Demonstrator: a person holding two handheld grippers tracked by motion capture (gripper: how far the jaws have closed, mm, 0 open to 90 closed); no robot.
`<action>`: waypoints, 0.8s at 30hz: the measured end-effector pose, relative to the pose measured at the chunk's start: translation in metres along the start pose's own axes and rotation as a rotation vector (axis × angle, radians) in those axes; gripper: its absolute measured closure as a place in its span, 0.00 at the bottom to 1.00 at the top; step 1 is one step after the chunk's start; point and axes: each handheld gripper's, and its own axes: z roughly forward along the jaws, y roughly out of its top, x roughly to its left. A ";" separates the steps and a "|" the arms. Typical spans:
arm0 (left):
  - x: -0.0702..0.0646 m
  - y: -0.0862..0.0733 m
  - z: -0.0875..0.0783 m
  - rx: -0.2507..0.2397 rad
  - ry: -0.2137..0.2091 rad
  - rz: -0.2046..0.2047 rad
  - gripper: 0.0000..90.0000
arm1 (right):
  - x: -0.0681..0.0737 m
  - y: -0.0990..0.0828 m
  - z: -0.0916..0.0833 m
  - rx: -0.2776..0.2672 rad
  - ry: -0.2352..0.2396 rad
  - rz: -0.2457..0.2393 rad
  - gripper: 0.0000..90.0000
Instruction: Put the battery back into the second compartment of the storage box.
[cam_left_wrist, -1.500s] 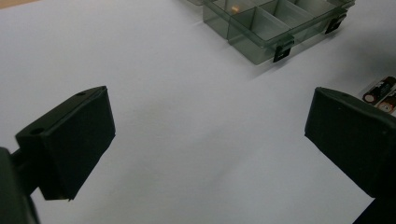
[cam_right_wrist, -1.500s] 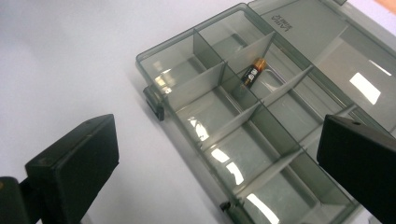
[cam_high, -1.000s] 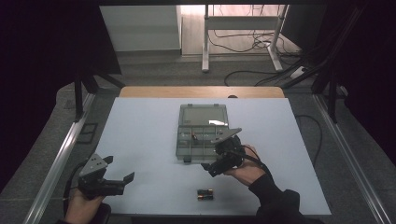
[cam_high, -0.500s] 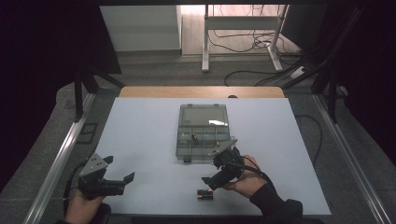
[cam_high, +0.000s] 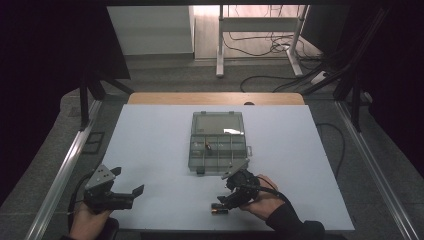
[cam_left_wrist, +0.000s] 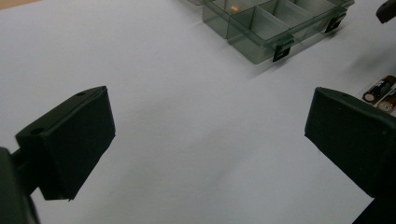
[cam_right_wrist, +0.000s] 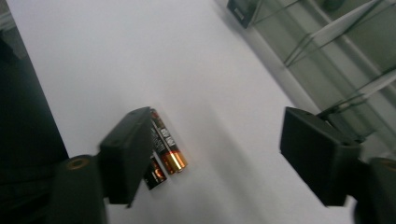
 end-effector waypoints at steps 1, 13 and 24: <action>0.000 0.000 0.000 0.001 0.000 0.000 0.02 | 0.003 0.000 0.003 0.019 0.018 -0.023 0.43; 0.000 0.000 0.000 0.001 0.000 0.002 0.02 | 0.011 0.001 0.021 0.116 0.103 -0.096 0.74; 0.000 0.000 0.000 0.000 -0.002 0.002 0.02 | 0.009 0.004 0.039 0.184 0.112 -0.132 0.85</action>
